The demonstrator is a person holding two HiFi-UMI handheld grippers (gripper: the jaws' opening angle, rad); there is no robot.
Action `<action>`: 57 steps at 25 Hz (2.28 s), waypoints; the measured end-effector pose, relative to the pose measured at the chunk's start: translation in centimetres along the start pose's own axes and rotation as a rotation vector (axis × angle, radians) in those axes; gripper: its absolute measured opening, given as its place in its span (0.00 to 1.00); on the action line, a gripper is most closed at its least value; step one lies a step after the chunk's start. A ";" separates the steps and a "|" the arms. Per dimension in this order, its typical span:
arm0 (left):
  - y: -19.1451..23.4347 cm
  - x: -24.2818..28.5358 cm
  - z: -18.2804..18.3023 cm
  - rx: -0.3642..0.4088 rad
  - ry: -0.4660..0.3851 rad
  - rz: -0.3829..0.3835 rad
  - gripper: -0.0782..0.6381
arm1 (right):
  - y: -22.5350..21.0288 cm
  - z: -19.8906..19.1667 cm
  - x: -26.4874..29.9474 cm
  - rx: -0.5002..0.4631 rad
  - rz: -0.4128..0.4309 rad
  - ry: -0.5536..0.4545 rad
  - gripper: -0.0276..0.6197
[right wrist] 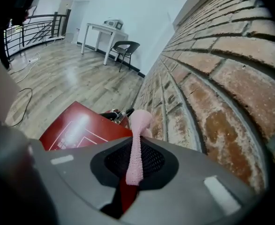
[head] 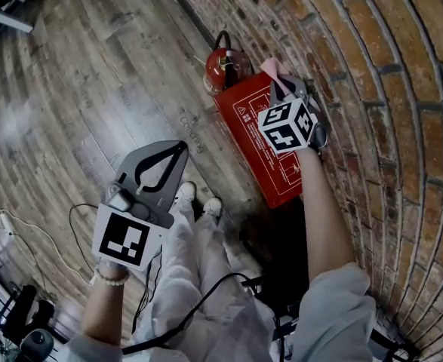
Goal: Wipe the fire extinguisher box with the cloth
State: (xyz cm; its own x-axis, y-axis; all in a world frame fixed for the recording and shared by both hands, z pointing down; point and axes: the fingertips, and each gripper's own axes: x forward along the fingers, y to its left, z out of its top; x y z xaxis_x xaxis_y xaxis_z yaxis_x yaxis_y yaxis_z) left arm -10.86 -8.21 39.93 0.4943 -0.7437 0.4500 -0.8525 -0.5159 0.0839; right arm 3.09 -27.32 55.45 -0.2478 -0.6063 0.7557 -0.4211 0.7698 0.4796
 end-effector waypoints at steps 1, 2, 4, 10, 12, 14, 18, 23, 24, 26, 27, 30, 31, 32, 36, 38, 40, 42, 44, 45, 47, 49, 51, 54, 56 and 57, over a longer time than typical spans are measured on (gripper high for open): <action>0.0 0.0 0.0 0.000 0.000 -0.001 0.11 | 0.3 -0.2 0.2 -0.007 0.014 0.012 0.08; -0.1 0.1 -0.1 -0.001 0.001 -0.003 0.11 | 0.7 -0.4 0.3 -0.014 0.027 0.022 0.08; -0.2 0.1 -0.1 -0.008 0.002 -0.004 0.11 | 1.1 -0.8 0.5 -0.024 0.046 0.038 0.08; -0.2 0.5 -0.5 -0.031 0.008 0.002 0.11 | 1.8 -1.4 0.8 -0.024 0.084 0.065 0.08; -0.3 0.8 -0.5 -0.025 0.007 -0.001 0.11 | 2.1 -1.5 0.7 -0.032 0.093 0.069 0.08; -0.6 1.0 -0.5 -0.014 0.005 -0.009 0.11 | 2.4 -1.7 0.5 -0.045 0.100 0.072 0.08; -1.1 1.2 -0.4 -0.016 0.004 -0.024 0.11 | 2.8 -2.6 0.0 -0.050 0.108 0.079 0.08; -1.8 1.4 -0.1 -0.014 0.003 -0.037 0.11 | 2.8 -4.1 -0.9 -0.014 0.111 0.090 0.08; -2.0 1.4 0.0 -0.012 0.003 -0.040 0.11 | 2.8 -4.3 -1.0 -0.004 0.111 0.091 0.08; -2.3 1.5 0.2 -0.007 0.004 -0.049 0.11 | 2.9 -4.8 -1.4 0.012 0.110 0.094 0.08; -2.5 1.6 0.2 -0.006 0.005 -0.054 0.11 | 2.9 -5.2 -1.7 0.019 0.110 0.095 0.08; -3.1 2.0 0.3 -0.012 0.007 -0.065 0.11 | 3.2 -6.2 -2.3 0.040 0.111 0.096 0.08; -3.2 2.2 0.3 -0.011 0.007 -0.070 0.11 | 3.3 -6.6 -2.4 0.047 0.109 0.097 0.08; -3.4 2.4 0.3 -0.008 0.007 -0.074 0.11 | 3.4 -7.0 -2.6 0.054 0.108 0.098 0.08; -3.8 2.9 0.4 -0.006 0.013 -0.083 0.11 | 3.8 -8.6 -3.6 0.079 0.107 0.102 0.08; -4.2 3.2 0.4 -0.003 0.018 -0.090 0.11 | 4.0 -9.3 -4.1 0.086 0.108 0.104 0.08; -4.5 3.5 0.6 0.005 0.020 -0.099 0.11 | 4.1 -10.0 -4.6 0.094 0.107 0.105 0.08; -4.9 3.7 0.6 0.011 0.023 -0.109 0.11 | 4.3 -10.8 -5.1 0.106 0.105 0.109 0.08; -5.3 3.9 0.7 0.015 0.026 -0.118 0.11 | 4.6 -11.5 -5.7 0.119 0.104 0.113 0.08; -5.4 4.0 0.7 0.017 0.028 -0.122 0.11 | 4.7 -11.8 -6.0 0.124 0.103 0.114 0.08; -5.8 4.2 0.8 0.026 0.029 -0.132 0.11 | 4.9 -12.6 -6.6 0.134 0.101 0.117 0.08; -6.3 4.4 0.8 0.035 0.029 -0.146 0.11 | 5.3 -13.4 -7.3 0.149 0.098 0.122 0.08; -6.7 4.6 0.8 0.039 0.030 -0.158 0.11 | 5.6 -14.3 -7.9 0.166 0.095 0.128 0.08; -7.4 4.8 0.9 0.042 0.032 -0.170 0.11 | 6.0 -15.5 -8.8 0.188 0.088 0.135 0.08; -7.7 5.0 0.9 0.046 0.033 -0.179 0.11 | 6.2 -16.2 -9.4 0.208 0.082 0.140 0.09; -8.0 5.0 0.9 0.048 0.033 -0.184 0.11 | 6.3 -16.6 -9.7 0.219 0.079 0.143 0.09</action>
State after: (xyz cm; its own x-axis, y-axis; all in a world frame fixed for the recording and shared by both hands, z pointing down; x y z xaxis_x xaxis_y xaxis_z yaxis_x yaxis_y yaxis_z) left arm -1.43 -8.24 40.71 0.6347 -0.6206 0.4603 -0.7386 -0.6624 0.1253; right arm 17.31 -13.26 58.54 -0.1684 -0.4999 0.8496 -0.5879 0.7428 0.3205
